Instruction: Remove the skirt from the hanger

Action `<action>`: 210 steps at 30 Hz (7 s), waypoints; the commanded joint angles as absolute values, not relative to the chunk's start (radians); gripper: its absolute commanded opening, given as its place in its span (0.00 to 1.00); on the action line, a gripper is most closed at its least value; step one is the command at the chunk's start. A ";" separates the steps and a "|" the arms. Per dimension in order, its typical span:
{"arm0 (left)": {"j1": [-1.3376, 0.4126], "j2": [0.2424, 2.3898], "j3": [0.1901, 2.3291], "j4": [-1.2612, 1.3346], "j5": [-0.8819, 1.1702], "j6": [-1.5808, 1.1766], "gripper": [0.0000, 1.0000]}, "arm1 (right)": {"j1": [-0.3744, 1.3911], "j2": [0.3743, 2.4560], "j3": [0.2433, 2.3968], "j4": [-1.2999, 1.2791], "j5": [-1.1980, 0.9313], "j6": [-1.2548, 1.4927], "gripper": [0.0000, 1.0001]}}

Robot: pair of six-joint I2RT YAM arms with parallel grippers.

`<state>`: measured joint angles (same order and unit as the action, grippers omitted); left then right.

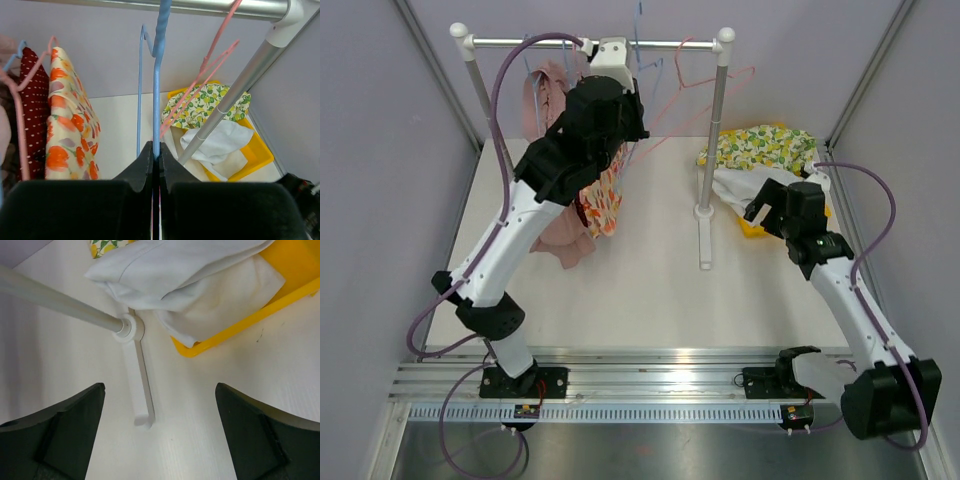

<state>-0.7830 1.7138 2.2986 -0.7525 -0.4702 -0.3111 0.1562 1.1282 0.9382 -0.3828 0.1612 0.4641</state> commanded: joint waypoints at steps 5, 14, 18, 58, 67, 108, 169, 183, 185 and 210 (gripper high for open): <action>-0.787 1.807 2.319 -0.684 -0.431 -0.379 0.00 | 0.167 0.964 0.870 -0.420 0.097 0.474 0.99; -0.795 1.626 2.166 -0.732 -0.465 -0.396 0.54 | 0.167 0.877 0.850 -0.451 0.040 0.512 0.99; -0.795 1.530 2.111 -0.765 -0.509 -0.377 0.70 | 0.169 0.859 0.844 -0.462 0.034 0.514 1.00; -0.640 1.466 1.879 -0.696 -0.506 -0.321 0.68 | 0.169 0.776 0.810 -0.558 0.061 0.494 0.99; -0.611 1.502 1.849 -0.661 -0.499 -0.307 0.67 | 0.170 0.782 0.810 -0.560 0.061 0.489 1.00; -0.778 1.451 2.114 -0.779 -0.500 -0.311 0.00 | 1.229 1.430 1.632 -0.354 0.456 0.133 0.90; -0.787 1.258 1.859 -0.719 -0.561 -0.318 0.00 | 0.441 1.126 1.451 -0.318 0.678 -0.069 0.00; -0.787 1.295 1.861 -0.692 -0.549 -0.296 0.00 | 0.092 1.634 1.780 -0.397 0.346 0.208 0.00; -0.787 1.314 1.871 -0.680 -0.549 -0.287 0.00 | 0.092 1.617 1.628 -0.318 0.278 0.277 0.02; -0.776 1.605 2.172 -0.750 -0.505 -0.327 0.33 | 0.206 1.042 0.913 -0.379 0.045 0.463 0.99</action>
